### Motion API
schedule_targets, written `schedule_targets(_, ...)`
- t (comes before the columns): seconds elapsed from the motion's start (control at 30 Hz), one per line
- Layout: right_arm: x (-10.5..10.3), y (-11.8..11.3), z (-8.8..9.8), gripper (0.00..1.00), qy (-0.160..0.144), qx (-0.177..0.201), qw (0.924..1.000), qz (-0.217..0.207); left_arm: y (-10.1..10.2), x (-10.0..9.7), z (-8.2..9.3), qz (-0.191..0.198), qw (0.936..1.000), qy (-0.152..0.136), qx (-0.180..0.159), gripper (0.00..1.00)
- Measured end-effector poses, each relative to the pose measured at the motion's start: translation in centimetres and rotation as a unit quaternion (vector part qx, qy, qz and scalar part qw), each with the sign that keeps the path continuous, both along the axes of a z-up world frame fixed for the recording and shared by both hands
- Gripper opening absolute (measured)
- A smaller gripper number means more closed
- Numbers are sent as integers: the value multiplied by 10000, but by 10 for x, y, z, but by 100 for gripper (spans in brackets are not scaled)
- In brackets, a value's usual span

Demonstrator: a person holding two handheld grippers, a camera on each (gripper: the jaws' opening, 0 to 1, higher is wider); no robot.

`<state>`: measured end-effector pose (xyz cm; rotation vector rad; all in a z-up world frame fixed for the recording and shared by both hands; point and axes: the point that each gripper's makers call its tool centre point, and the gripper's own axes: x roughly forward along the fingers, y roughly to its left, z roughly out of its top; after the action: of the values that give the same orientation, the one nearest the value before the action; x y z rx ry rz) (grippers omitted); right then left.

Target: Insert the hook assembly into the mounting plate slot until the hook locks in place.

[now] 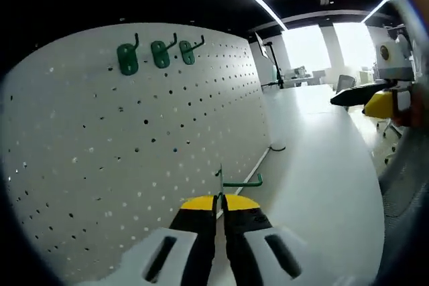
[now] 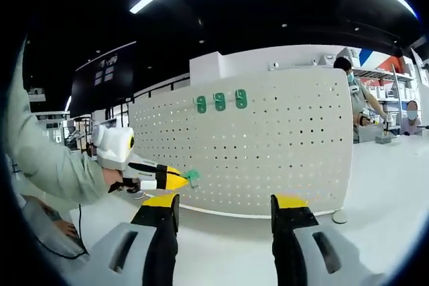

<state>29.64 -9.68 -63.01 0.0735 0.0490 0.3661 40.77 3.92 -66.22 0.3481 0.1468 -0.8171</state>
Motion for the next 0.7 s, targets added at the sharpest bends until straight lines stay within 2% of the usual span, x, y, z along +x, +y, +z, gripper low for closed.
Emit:
schedule_targets(0.37, -4, 13, -2, 53, 33, -87, 9997, 235, 23, -17, 23, 309, 9987, -162, -378, 3)
schedule_targets(0.53, -6, 18, -5, 53, 127, -46, 9994, 333, 29, -28, 39, 497, 9928, -131, -1085, 3)
schedule_targets(0.6, -7, 21, -7, 53, 176, -47, 9991, 396, 33, -34, 43, 609, 9865, -20, -1523, 3)
schedule_targets(0.7, -8, 26, -9, 53, 207, -116, 9986, 472, 36, -42, 49, 641, 9805, -64, -1855, 3)
